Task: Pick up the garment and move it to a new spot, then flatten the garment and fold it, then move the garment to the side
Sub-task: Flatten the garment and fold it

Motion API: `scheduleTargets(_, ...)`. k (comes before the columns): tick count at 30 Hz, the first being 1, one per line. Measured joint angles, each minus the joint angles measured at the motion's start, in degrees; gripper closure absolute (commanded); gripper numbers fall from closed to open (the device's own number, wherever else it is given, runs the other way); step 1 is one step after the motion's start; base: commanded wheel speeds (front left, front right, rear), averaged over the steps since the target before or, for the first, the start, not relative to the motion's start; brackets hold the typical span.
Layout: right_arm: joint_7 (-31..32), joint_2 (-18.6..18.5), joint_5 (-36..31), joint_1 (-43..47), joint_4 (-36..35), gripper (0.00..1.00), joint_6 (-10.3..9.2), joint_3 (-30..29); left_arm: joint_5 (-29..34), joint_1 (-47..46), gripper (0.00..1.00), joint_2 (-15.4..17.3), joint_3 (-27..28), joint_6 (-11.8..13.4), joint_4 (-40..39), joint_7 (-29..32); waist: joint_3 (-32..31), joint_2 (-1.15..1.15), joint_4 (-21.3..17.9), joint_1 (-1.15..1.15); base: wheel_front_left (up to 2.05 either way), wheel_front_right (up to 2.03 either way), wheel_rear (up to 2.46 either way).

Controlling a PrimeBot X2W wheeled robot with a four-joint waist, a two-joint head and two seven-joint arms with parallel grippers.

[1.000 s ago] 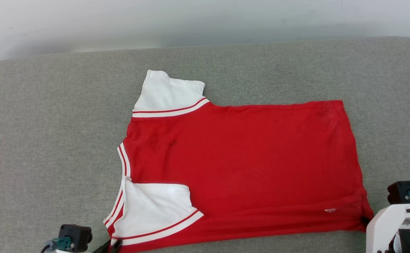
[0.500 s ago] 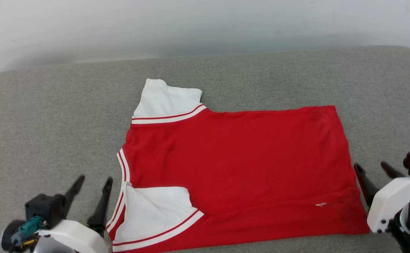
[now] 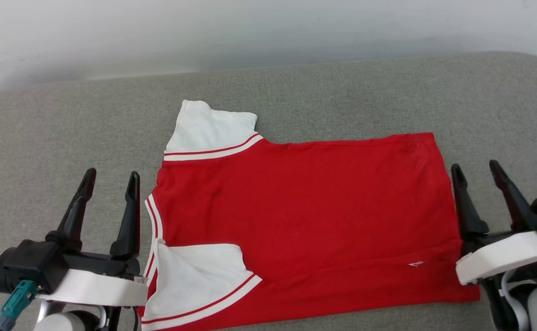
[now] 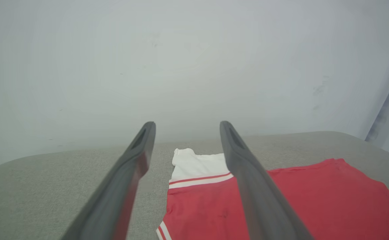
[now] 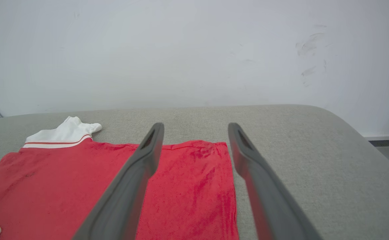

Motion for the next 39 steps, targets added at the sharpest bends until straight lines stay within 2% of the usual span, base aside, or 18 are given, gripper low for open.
scheduleTargets(5, -6.49, 1.71, -1.46, -0.58, 1.75, 0.0, 0.0, 1.53, 2.92, 0.13, 0.0, -3.38, 3.16, -3.58, 1.09, -0.01, 0.89, 0.0, -0.59, 0.0, 0.0, 0.0, 0.0)
scheduleTargets(9, -9.33, 2.46, -2.04, -1.97, 2.54, 0.0, 0.0, 2.0, 4.64, -0.26, 0.0, -4.28, 4.36, -6.37, 3.5, -0.08, 2.09, 0.0, -1.3, 0.0, 0.0, 0.0, 0.0)
scheduleTargets(11, -10.03, 2.75, -2.11, -2.74, 2.61, 0.0, 0.0, 2.18, 5.21, -1.52, 0.0, -3.83, 4.17, -7.81, 5.24, -0.08, 2.99, 0.0, -1.75, 0.0, 0.0, 0.0, 0.0)
scheduleTargets(15, -11.07, 3.22, -2.38, -4.07, 2.34, 0.0, 0.0, 2.5, 5.46, -6.98, 0.0, -0.79, 3.67, -10.71, 7.99, 2.42, 5.29, 0.0, -2.92, 0.0, 0.0, 0.0, 0.0)
scheduleTargets(18, -11.39, 3.43, -2.7, -5.16, 2.15, 0.0, 0.0, 3.13, 4.12, -12.98, 0.0, 2.74, 2.29, -13.25, 9.67, 9.07, 7.54, 0.0, -3.95, 0.0, 0.0, 0.0, 0.0)
scheduleTargets(22, -12.21, 4.08, -2.67, -6.57, 2.37, 0.0, 0.0, 3.55, 0.64, -23.56, 0.0, 8.6, 0.75, -14.96, 12.11, 20.18, 10.71, 0.0, -5.83, 0.0, 0.0, 0.0, 0.0)
scheduleTargets(25, -12.92, 4.5, -2.49, -7.52, 3.04, 0.0, 0.0, 4.39, -4.24, -31.0, 0.0, 12.88, -1.44, -15.46, 14.54, 30.9, 12.89, 0.0, -7.64, 0.01, 0.0, 0.0, 0.0)
scheduleTargets(26, -13.36, 4.83, -2.49, -7.91, 3.65, 0.0, 0.0, 5.47, -6.44, -35.88, 0.0, 16.06, -2.66, -15.59, 15.4, 37.73, 14.27, 0.0, -8.97, 0.01, 0.0, 0.0, 0.0)
scheduleTargets(27, -13.6, 4.97, -2.52, -8.08, 3.93, 0.0, 0.0, 5.84, -7.88, -38.32, 0.0, 17.24, -2.99, -15.6, 16.12, 41.23, 14.93, 0.0, -9.62, 0.0, 0.0, 0.0, 0.0)
scheduleTargets(31, -14.36, 5.13, -2.48, -9.18, 4.48, 0.0, 0.0, 6.21, -14.13, -45.68, 0.0, 19.53, -3.82, -15.61, 19.22, 55.33, 17.55, 0.0, -12.15, 0.0, 0.0, 0.0, 0.0)
scheduleTargets(34, -14.61, 5.28, -2.4, -10.05, 4.71, 0.0, 0.01, 7.05, -15.69, -50.43, 0.0, 21.41, -3.71, -15.12, 21.47, 62.58, 19.43, 0.0, -13.97, 0.0, 0.0, 0.0, 0.0)
scheduleTargets(36, -14.86, 5.38, -2.2, -10.38, 5.04, 0.0, 0.0, 7.46, -16.63, -52.44, 0.0, 22.15, -3.74, -14.28, 23.28, 66.66, 20.71, 0.0, -15.12, 0.0, 0.0, 0.0, 0.0)
scheduleTargets(39, -15.08, 5.48, -1.93, -10.78, 5.55, 0.0, 0.0, 8.08, -18.74, -54.14, 0.0, 21.91, -3.36, -11.67, 25.76, 71.75, 22.5, 0.0, -16.65, 0.01, 0.0, 0.0, 0.0)
